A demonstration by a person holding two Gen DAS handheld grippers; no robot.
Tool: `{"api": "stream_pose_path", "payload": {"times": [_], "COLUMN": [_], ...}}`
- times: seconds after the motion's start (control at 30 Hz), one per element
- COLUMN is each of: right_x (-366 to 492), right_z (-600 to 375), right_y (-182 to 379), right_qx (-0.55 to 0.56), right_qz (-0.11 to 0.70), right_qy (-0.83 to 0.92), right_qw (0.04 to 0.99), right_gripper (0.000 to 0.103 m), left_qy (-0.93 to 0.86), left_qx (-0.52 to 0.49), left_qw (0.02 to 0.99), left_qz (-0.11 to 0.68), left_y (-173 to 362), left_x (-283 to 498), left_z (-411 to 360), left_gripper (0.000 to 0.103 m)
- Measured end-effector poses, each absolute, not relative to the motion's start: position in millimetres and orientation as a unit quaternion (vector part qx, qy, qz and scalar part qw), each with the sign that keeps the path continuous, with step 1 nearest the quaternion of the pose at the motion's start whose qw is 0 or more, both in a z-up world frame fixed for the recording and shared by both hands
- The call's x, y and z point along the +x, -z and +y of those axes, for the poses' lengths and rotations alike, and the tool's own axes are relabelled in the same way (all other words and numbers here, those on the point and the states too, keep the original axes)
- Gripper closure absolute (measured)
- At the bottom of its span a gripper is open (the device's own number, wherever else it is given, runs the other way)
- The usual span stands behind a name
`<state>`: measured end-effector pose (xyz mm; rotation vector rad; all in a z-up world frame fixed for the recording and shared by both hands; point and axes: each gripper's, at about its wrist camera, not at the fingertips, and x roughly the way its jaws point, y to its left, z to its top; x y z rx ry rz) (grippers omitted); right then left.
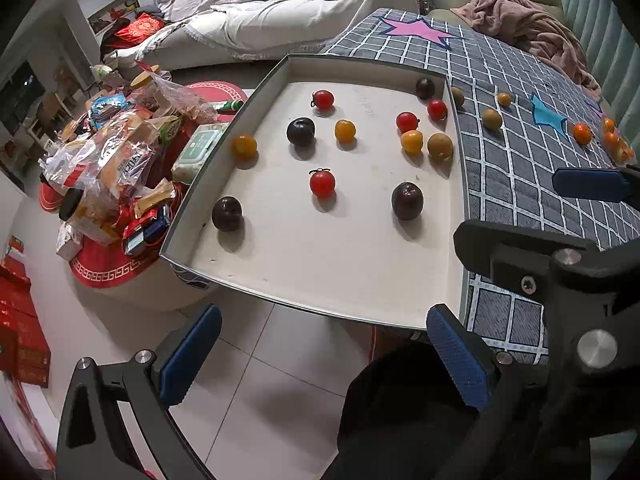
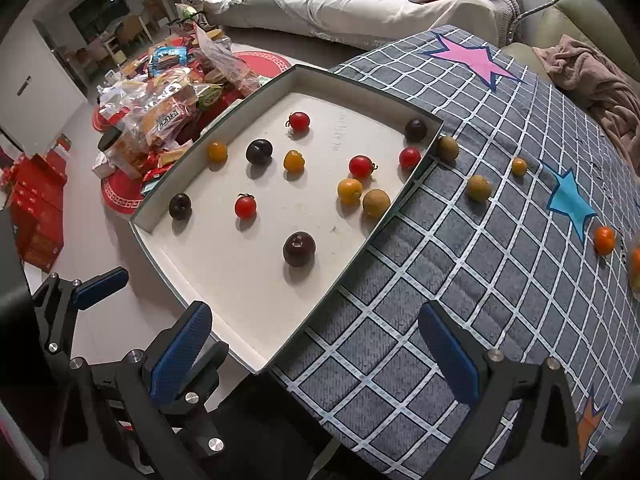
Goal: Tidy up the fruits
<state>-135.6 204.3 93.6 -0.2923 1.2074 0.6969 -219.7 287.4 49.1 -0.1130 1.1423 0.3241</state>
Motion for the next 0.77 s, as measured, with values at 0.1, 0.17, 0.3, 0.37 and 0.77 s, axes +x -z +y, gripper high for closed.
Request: {"api": "stream_pose_path", "payload": {"times": [0.1, 0.17, 0.3, 0.37, 0.77], "right_x": [-137.2, -138.1, -136.9, -137.6, -137.0], "right_z": [205.4, 205.8, 205.5, 205.7, 204.0], "right_y": [-92.7, -92.5, -93.1, -93.0, -91.6], "right_qx": [-0.136, -0.138, -0.137, -0.137, -0.137], "right_qz": [0.553, 0.553, 0.553, 0.553, 0.555], "right_qy": [-0.320, -0.320, -0.320, -0.320, -0.319], "right_qw": [0.757, 0.757, 0.757, 0.757, 0.756], "right_gripper": [0.000, 0.000, 0.000, 0.000, 0.000], "left_qy": [-0.152, -0.152, -0.148, -0.147, -0.135], "left_qx": [-0.054, -0.055, -0.062, -0.064, -0.065], "left_qw": [0.826, 0.826, 0.824, 0.822, 0.822], "left_qz": [0.539, 0.541, 0.544, 0.546, 0.550], "left_y": [-48.9, -48.5, -47.3, -46.8, -44.3], "left_x": [-219.6, -219.8, -219.5, -219.1, -220.2], "left_z": [287.1, 287.2, 287.8, 288.1, 285.0], "left_gripper": [0.000, 0.000, 0.000, 0.000, 0.000]}}
